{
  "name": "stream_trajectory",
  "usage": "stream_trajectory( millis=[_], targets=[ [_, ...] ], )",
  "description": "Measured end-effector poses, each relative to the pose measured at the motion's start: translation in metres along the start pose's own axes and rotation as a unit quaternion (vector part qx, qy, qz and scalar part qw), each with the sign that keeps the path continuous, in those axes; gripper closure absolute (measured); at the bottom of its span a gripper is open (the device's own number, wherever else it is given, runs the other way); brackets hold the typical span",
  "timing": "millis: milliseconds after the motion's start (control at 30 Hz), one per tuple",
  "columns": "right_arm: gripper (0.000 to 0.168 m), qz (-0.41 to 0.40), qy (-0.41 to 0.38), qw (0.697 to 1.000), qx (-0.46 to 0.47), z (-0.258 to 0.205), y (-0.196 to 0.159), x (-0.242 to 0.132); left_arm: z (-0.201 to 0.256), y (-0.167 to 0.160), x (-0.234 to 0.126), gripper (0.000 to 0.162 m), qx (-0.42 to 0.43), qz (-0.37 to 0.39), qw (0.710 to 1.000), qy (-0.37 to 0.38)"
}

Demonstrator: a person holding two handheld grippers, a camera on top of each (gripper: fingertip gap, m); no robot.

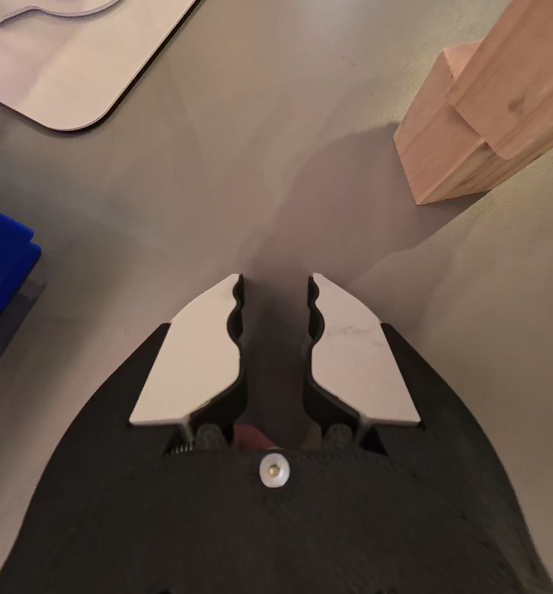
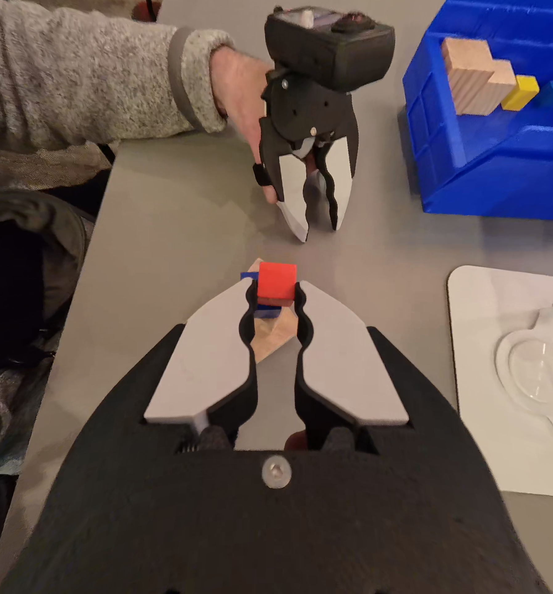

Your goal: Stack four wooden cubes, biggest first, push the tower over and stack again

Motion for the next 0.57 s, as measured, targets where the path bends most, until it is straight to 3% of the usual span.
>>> stream_trajectory(
  millis=[100,333,500,567],
  targets=[
    [0.146,-0.003,0.005,1.000,0.003,-0.001,0.000,0.002,0.001,0.000,0.000,0.128,0.002,0.000,1.000,-0.005],
    [0.123,-0.008,0.014,1.000,0.017,-0.005,-0.006,-0.001,0.001,0.000,0.000,0.128,0.001,0.000,1.000,-0.007],
    [0.128,0.032,-0.017,0.999,0.024,-0.003,-0.005,-0.021,0.001,0.000,-0.001,0.128,0.003,0.000,1.000,-0.002],
    [0.132,0.045,-0.031,0.998,0.025,-0.006,-0.009,-0.028,-0.001,-0.001,-0.002,0.137,0.010,0.002,1.000,0.008]
  ],
)
Point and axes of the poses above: each gripper's, where its closed fingertips meet, x out along the fingers, y out of its top, z = x × y across the jaws, the point moved 3 cm from there along -x, back along the fingers, and after that the axes turned 5 degrees about z, right-handed, at the moved point
